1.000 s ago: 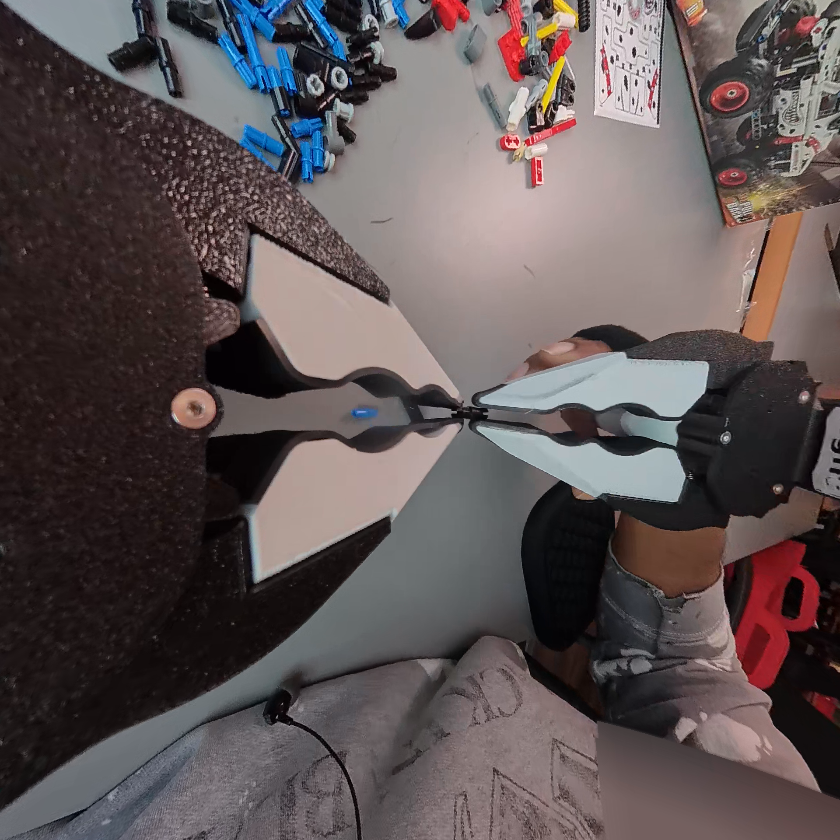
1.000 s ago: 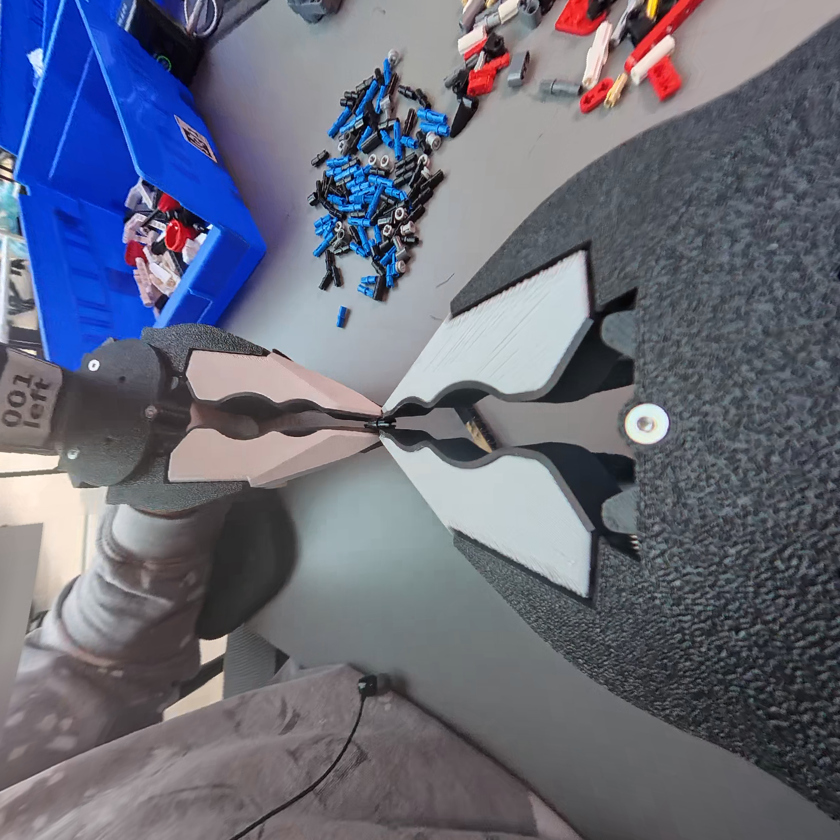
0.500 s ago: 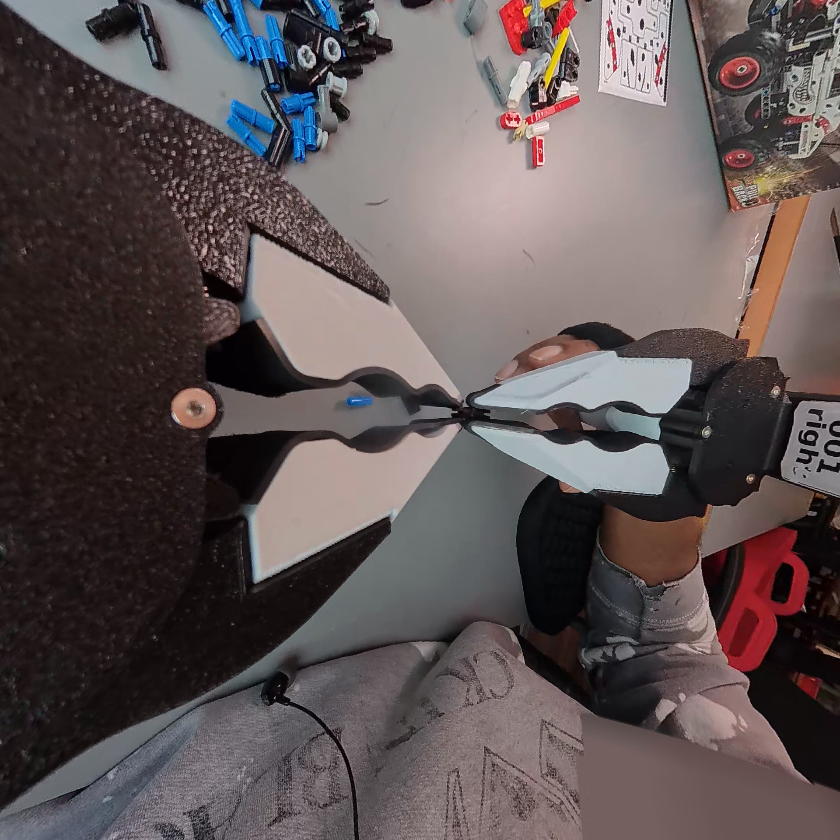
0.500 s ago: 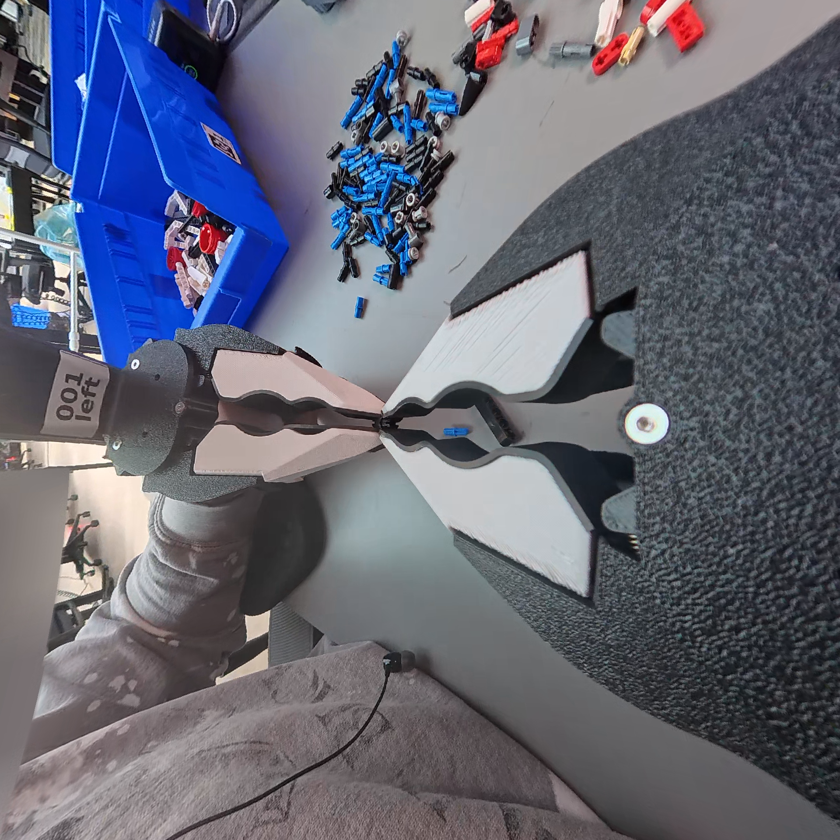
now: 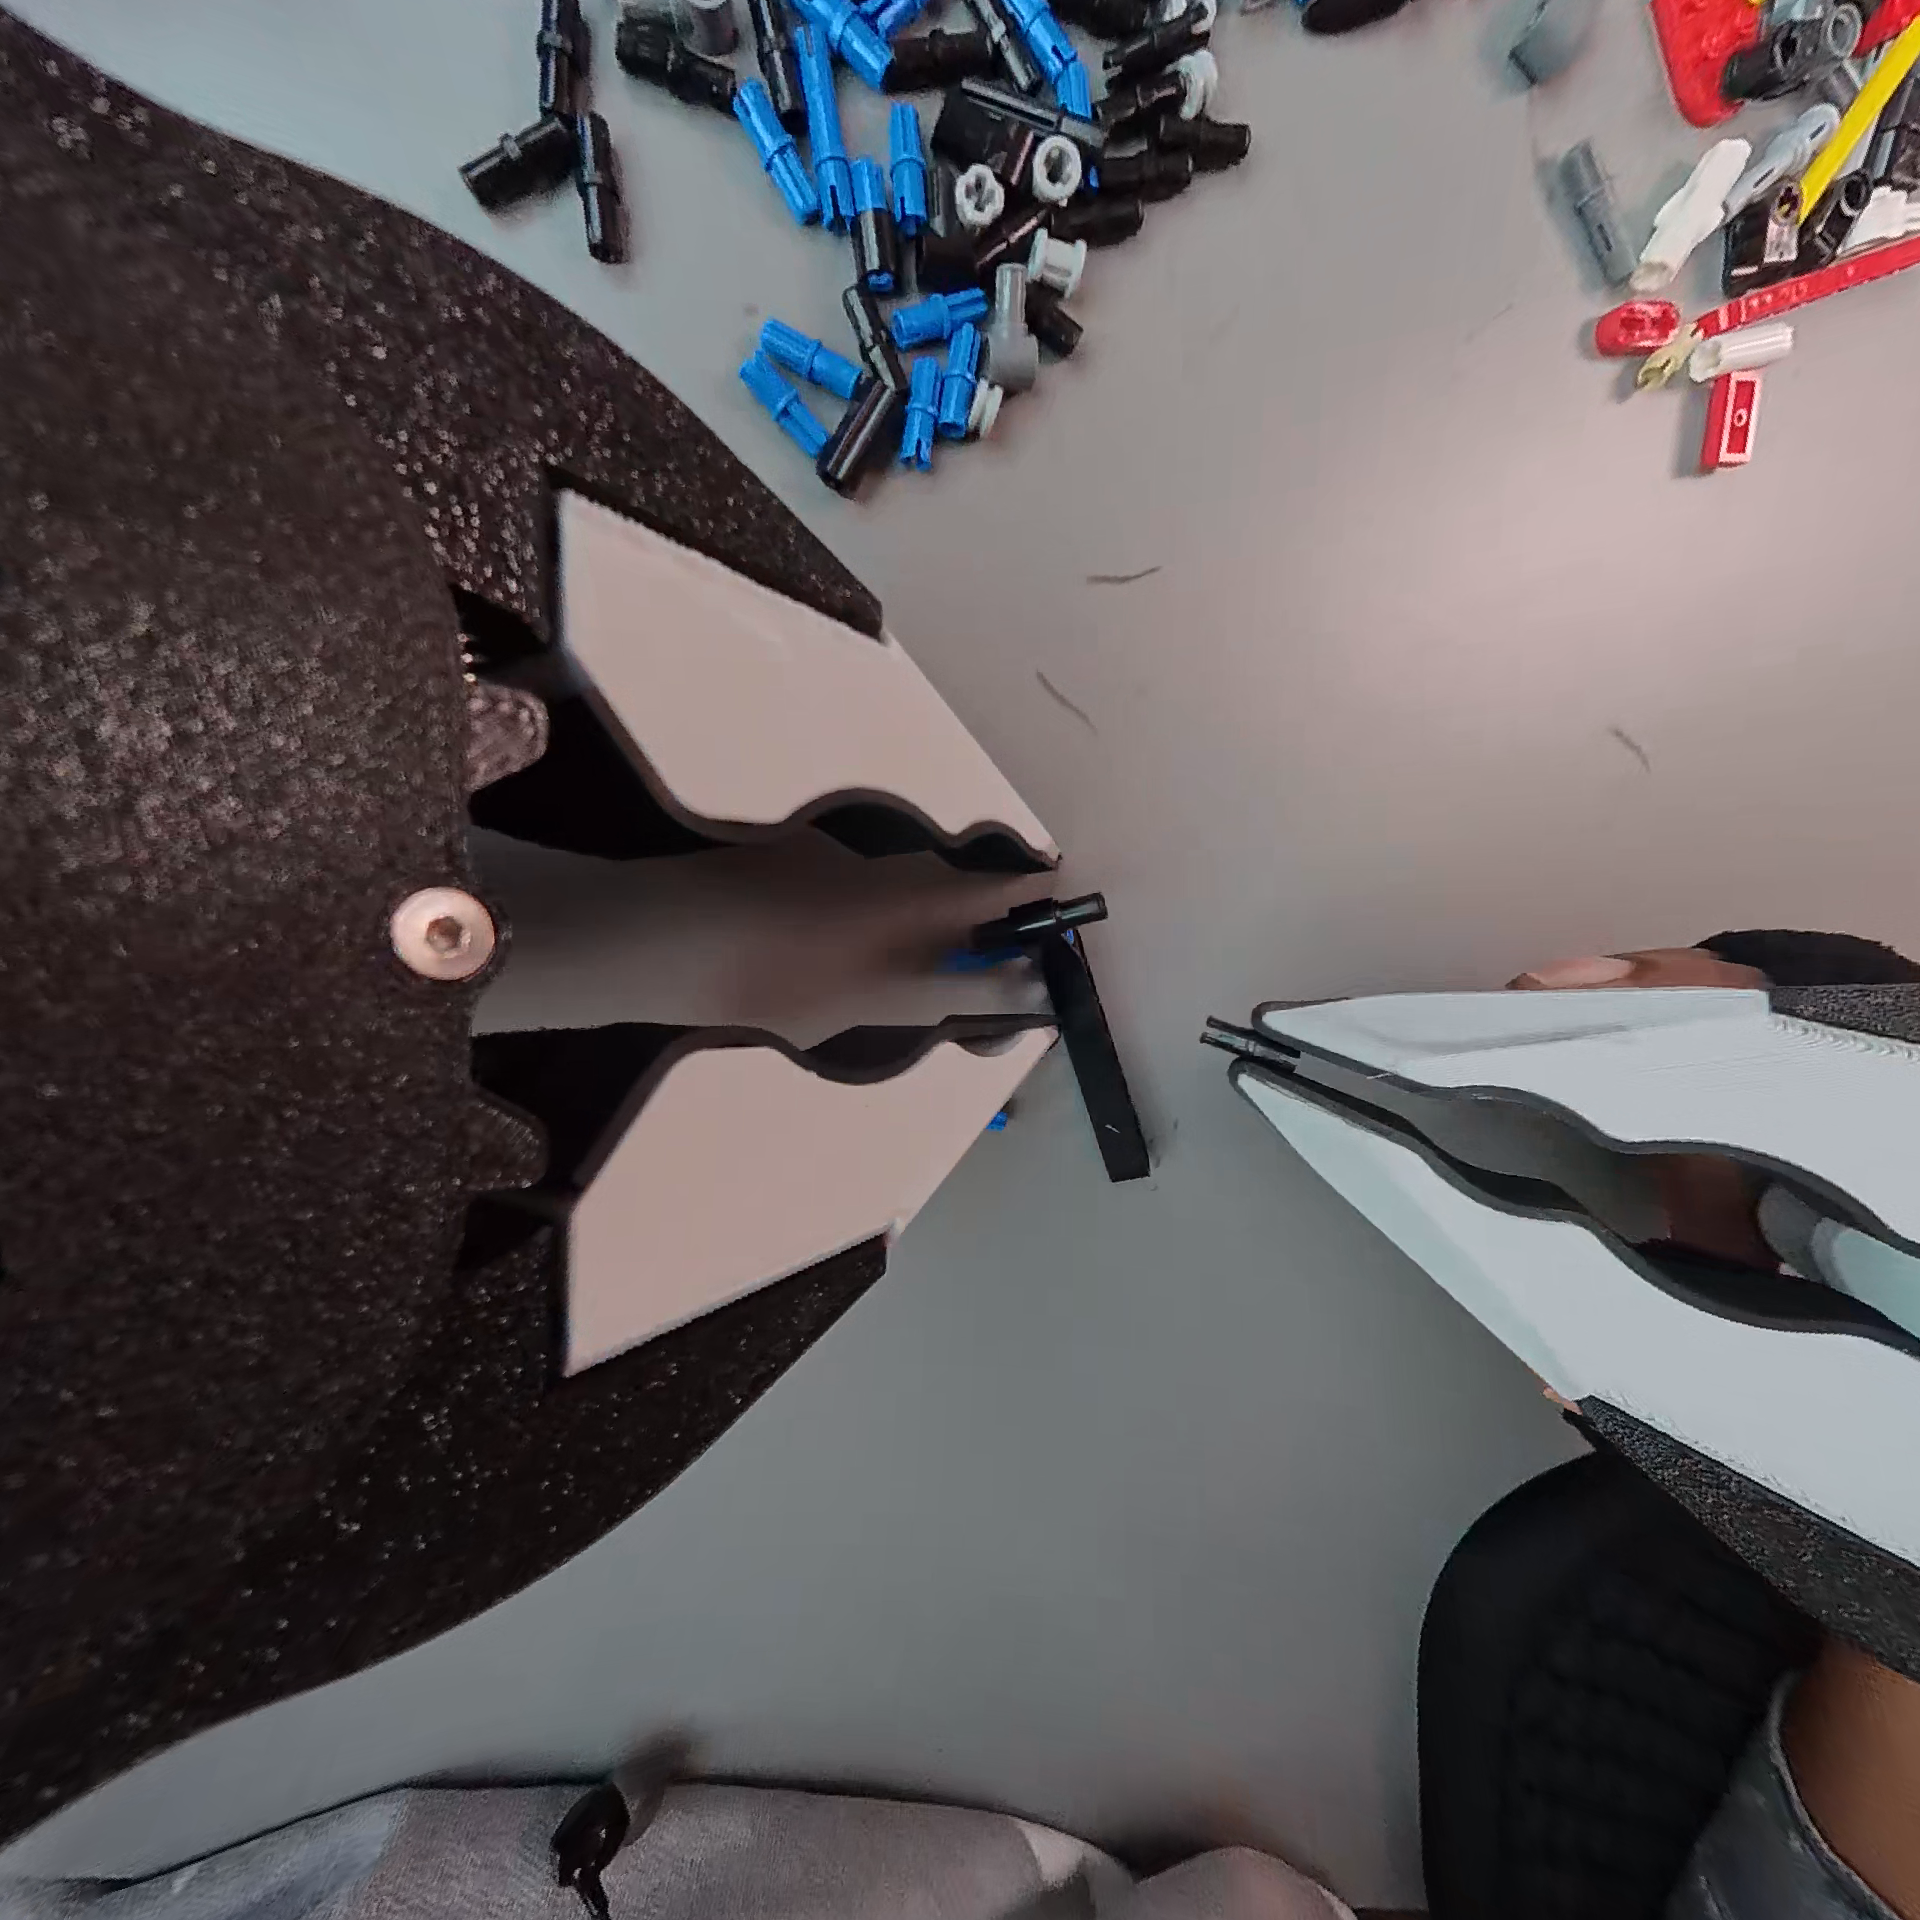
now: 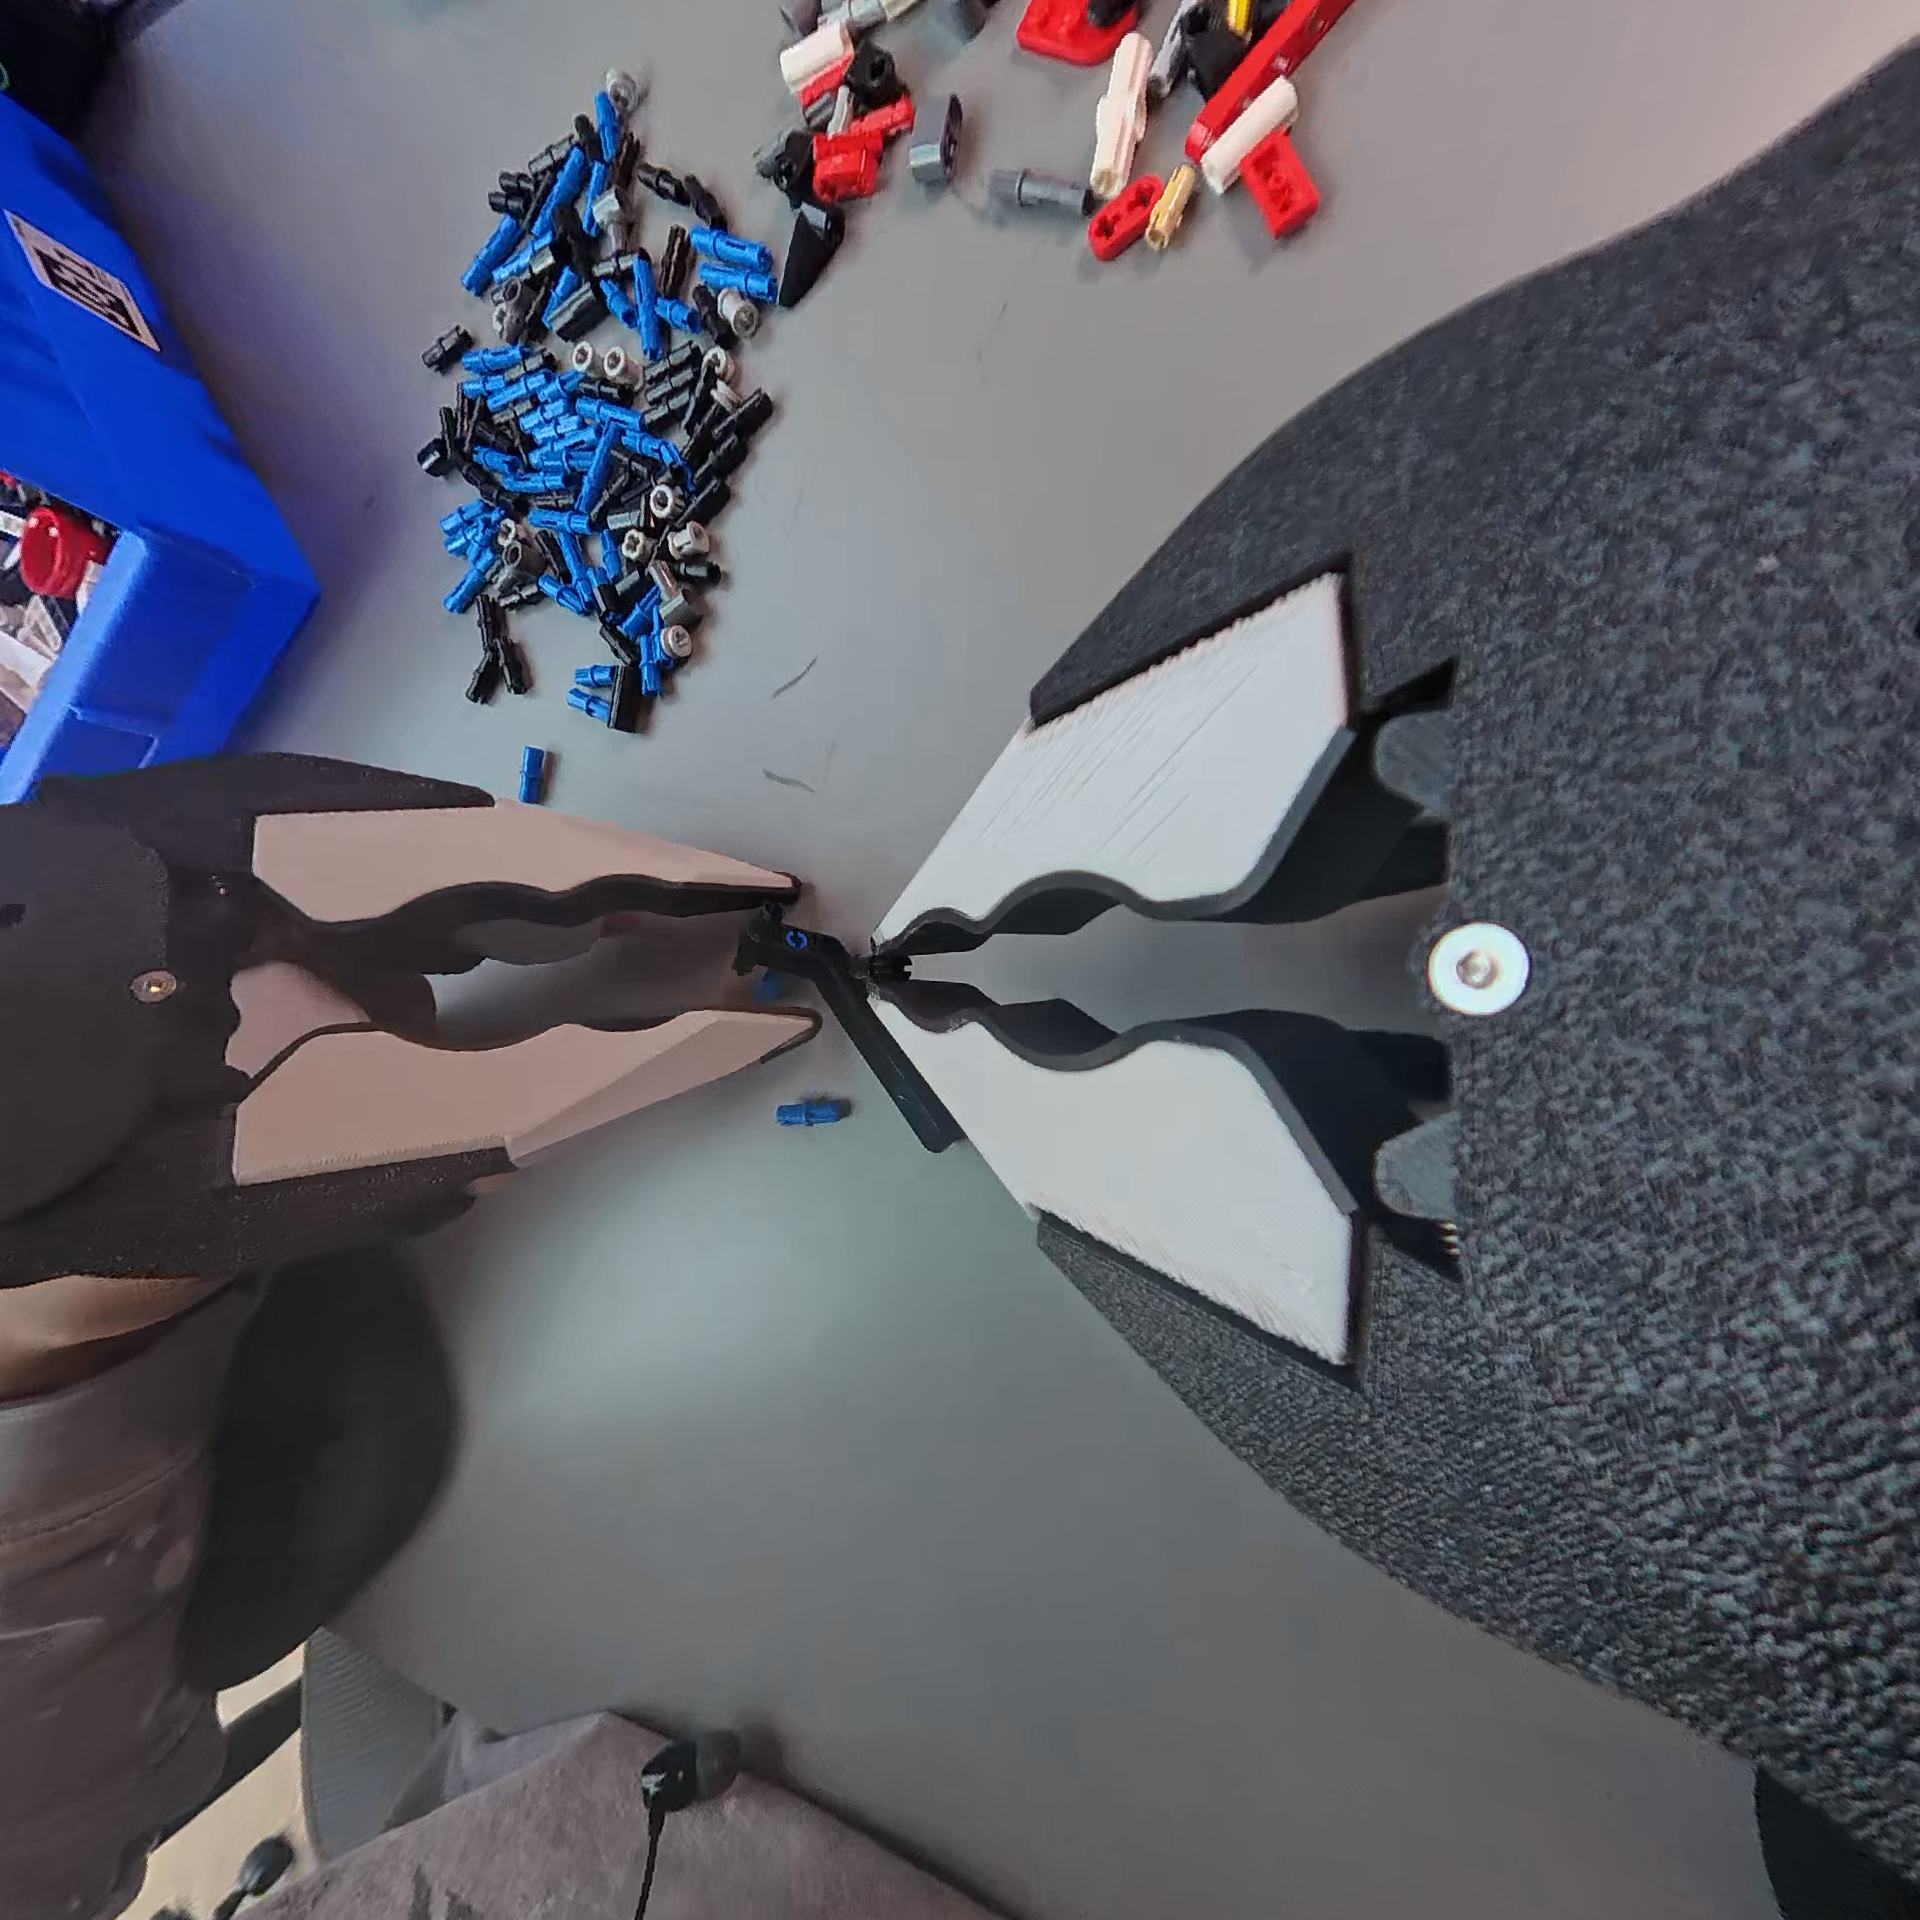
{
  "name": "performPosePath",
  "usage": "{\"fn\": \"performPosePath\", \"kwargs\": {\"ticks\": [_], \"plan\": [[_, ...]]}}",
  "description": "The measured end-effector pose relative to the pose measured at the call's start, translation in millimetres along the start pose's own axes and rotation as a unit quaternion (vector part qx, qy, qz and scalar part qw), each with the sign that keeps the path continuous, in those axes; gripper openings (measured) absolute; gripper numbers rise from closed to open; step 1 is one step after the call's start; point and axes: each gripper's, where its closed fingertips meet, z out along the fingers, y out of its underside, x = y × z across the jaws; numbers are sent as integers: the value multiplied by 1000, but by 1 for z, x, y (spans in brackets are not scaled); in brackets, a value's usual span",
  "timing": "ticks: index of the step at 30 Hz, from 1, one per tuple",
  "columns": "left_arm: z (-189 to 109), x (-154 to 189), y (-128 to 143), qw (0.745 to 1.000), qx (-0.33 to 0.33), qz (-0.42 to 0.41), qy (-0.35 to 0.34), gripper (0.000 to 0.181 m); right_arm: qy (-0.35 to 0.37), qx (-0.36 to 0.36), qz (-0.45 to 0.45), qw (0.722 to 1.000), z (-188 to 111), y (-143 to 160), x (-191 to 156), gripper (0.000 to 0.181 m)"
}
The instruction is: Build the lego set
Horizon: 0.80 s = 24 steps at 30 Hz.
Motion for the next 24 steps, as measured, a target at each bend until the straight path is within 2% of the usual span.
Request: {"fn": "performPosePath", "kwargs": {"ticks": [1,5,13,24], "plan": [[2,1,-1,1000,0,2,1,24,-5,-5,0,1000,1,1,-2,4],[6,6,-3,1000,-1,24,12,15,-16,-33,-12,999,6,9,-9,4],[6,20,-6,991,14,135,11,9,-50,-54,-13,997,5,11,-19,4],[8,25,-7,992,7,119,30,8,-82,-116,-42,989,0,14,-29,4]]}}
